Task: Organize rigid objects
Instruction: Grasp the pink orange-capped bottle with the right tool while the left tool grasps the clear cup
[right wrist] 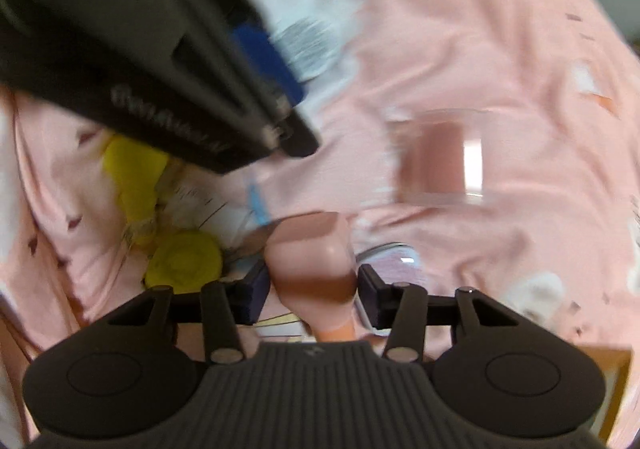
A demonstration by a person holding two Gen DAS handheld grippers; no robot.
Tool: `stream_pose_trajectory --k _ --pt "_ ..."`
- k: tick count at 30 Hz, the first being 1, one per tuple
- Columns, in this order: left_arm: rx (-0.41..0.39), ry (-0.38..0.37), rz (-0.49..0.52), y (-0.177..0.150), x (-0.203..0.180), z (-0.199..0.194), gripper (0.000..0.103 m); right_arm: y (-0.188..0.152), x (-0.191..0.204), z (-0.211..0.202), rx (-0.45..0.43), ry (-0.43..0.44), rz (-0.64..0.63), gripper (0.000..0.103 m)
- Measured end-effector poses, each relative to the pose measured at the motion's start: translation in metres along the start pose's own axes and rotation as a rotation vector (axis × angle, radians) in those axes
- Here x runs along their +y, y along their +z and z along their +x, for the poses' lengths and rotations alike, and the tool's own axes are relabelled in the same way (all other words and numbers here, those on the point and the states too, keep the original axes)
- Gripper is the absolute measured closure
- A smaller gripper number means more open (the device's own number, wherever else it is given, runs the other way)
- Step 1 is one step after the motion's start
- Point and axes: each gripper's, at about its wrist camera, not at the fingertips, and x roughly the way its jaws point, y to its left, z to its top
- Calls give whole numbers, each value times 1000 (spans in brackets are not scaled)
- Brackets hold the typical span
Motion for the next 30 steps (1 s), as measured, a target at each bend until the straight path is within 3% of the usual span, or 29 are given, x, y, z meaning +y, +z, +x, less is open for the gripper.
stream_pose_trajectory --k 5,9,12,21,30 --pt "-110 30 -195 1 -4 -3 56 -15 -27 -26 -87 -101 205 61" --pt "-132 36 -242 4 -13 4 49 -24 -49 -37 -121 -156 342 61" --pt "-125 1 -296 8 -13 11 48 -25 -63 -36 -125 -204 417 61" --pt "-136 -99 -466 16 5 23 40 -9 -98 -7 -126 -185 513 62" --pt "-64 -101 -580 24 6 47 38 -4 -110 6 -144 -92 539 62"
